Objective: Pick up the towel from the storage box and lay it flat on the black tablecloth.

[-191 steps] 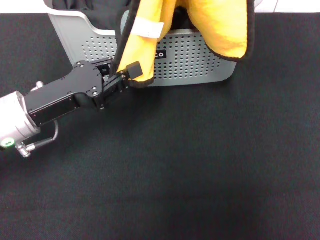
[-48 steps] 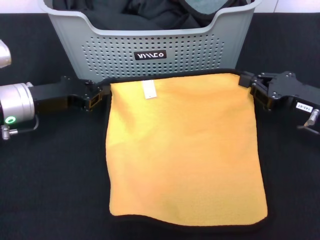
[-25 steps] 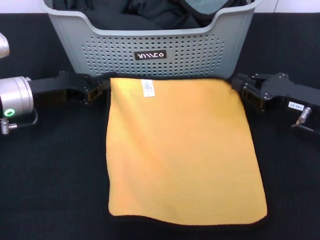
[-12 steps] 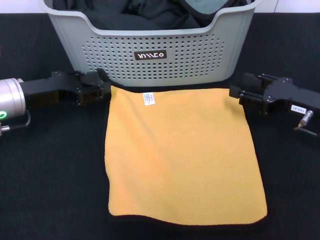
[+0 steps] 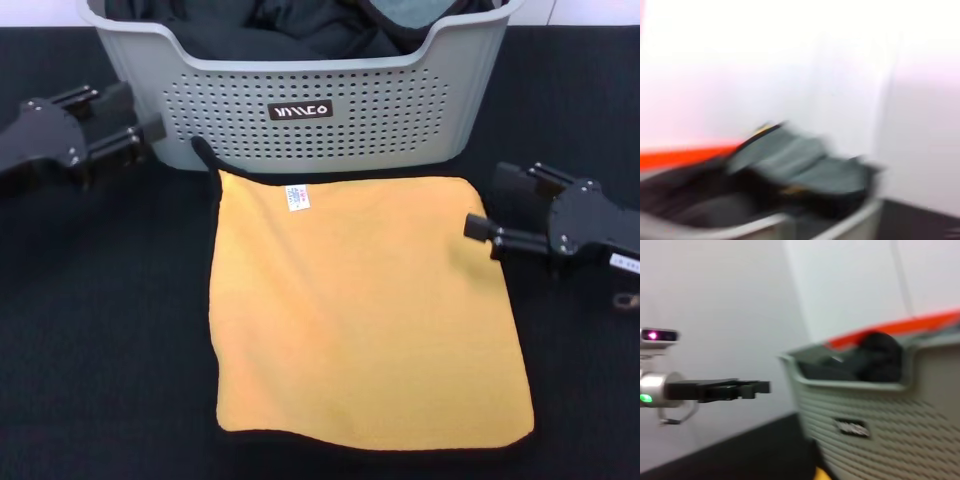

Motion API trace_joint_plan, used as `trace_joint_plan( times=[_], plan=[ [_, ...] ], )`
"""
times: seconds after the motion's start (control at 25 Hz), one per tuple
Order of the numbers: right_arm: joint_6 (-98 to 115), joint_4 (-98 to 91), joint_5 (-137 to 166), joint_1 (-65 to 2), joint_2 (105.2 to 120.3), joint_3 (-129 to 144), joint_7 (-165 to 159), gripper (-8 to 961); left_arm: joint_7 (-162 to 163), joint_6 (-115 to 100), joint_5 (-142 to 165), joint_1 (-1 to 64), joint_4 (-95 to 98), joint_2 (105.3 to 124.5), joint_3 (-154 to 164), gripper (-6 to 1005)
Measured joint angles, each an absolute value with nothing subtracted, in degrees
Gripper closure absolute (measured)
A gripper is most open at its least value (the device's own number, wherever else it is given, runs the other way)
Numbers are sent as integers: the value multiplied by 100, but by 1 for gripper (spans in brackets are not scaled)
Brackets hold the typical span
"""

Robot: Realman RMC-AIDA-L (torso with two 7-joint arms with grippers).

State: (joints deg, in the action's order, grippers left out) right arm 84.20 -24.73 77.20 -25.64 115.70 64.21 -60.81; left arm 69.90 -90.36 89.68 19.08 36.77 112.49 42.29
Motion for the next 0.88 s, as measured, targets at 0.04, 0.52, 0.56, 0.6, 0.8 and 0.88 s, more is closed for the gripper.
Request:
trace_joint_plan(
  times=[0.04,0.52,0.56,0.6,0.8,0.88],
  plan=[
    [8608,-2502,7723,-2543,11572,6438,-5986,102,6741,-9454,8925,1855,3673,11270,4232,404],
    [9854,-2405,7666,-2873,11626,7030,-6335,79,6329,-10707,9727,1886,3565,11630,4579,404],
    [9828,-2389,7663,-2919,11627,7082,-6352,79,6365,-10707,9756,1908,3520,11604,4579,405],
    [9802,-2374,7654,-2964,11627,7125,-6354,79,6421,-10708,9791,1937,3472,11574,4579,405],
    [9721,-2354,7623,-3159,11627,7433,-6392,80,6704,-10732,9816,2048,3380,11411,4557,405],
    [9713,-2324,7617,-3240,11627,7570,-6404,80,6720,-10768,9803,2062,3380,11388,4554,405]
  ],
)
